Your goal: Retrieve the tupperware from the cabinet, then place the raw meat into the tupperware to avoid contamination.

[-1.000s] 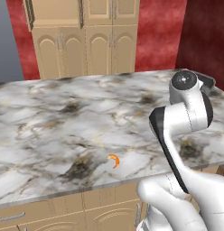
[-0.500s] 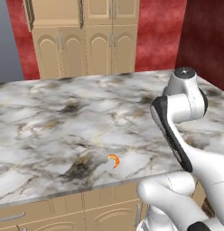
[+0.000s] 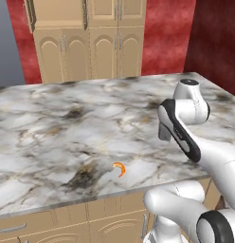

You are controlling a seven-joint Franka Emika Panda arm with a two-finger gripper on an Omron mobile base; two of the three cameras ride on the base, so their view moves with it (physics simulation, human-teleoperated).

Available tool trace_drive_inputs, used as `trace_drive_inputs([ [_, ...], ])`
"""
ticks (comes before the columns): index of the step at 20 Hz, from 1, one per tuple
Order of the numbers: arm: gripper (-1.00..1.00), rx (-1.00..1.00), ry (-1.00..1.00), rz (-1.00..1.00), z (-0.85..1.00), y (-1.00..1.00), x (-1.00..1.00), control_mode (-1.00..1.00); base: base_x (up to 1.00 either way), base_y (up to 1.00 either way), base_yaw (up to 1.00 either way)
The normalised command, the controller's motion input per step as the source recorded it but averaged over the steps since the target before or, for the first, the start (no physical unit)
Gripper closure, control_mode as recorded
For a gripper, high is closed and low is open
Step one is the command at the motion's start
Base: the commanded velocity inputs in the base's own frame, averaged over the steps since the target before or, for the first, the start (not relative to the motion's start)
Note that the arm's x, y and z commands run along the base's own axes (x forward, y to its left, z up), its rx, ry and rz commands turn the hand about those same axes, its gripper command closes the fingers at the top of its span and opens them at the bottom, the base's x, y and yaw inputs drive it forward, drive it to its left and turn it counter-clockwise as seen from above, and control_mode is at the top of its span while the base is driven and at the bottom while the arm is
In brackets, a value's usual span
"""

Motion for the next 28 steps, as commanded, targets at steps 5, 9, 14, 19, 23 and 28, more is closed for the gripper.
trace_drive_inputs([
  [5,1.0,0.12,0.19,0.14,-0.76,0.19,0.18,-1.0,0.0,0.0,0.0],
  [9,1.0,0.07,0.19,0.12,-0.8,0.18,0.24,-1.0,0.0,0.0,0.0],
  [14,1.0,0.02,0.06,0.07,-0.63,0.07,0.35,-1.0,0.0,0.0,0.0],
  [19,1.0,0.0,-0.05,0.01,-0.43,-0.02,0.48,-1.0,0.0,0.0,0.0],
  [23,1.0,0.0,-0.02,-0.01,-0.45,0.0,0.25,-1.0,0.0,0.0,0.0],
  [28,1.0,0.0,0.16,-0.03,-0.39,0.18,0.05,-1.0,0.0,0.0,0.0],
])
